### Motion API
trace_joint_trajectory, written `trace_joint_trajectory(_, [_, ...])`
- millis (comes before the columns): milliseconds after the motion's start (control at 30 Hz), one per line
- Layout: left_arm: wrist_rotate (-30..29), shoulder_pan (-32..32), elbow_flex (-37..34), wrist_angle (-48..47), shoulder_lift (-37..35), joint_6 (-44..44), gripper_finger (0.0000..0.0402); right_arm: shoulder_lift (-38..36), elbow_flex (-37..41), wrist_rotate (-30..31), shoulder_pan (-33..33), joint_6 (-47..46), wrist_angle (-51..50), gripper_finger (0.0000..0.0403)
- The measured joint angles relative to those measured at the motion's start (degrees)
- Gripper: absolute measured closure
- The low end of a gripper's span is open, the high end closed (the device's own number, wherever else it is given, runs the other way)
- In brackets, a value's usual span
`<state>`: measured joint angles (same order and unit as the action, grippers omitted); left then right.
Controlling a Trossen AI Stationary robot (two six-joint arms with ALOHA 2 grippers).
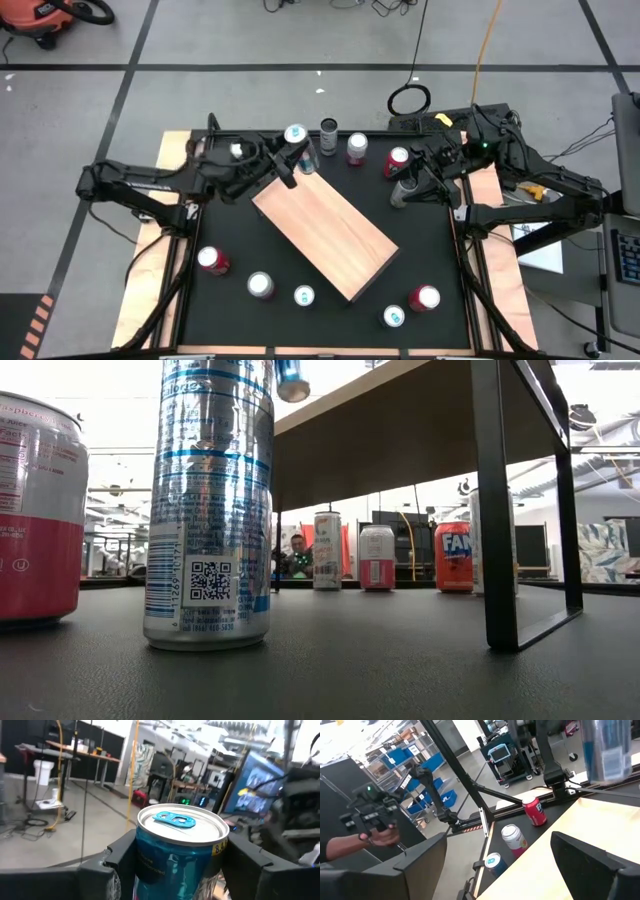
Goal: Place canned beverage on shelf
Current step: Put the bottom left blue soda can on the shelf
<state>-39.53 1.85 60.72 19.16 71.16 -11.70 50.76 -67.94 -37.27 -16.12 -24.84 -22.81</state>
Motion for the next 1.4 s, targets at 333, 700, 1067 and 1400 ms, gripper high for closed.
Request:
trace_joint_trajectory(333, [-4.0,0.0,-2.4,-0.7,0.0,0.0,0.0180,0.3,0.0,0.2,0.0,0.1,-0.2,0.0069])
trace_joint_trajectory(700, [-3.8,0.2,-2.4,-3.0,0.0,2.1,0.0155,0.5,0.0,0.2,0.0,0.4,-0.2,0.0069])
trace_joint_trajectory(1067, [-3.8,0.0,-6.6,-3.4,0.1,6.0,0.0153,0.8,0.0,0.2,0.0,0.4,-0.2,0.0069])
trace_joint_trajectory(1400, [-4.2,-1.2,-15.9,10.5,0.1,3.2,0.0153,0.8,0.0,1.6,0.0,0.5,-0.2,0.0069])
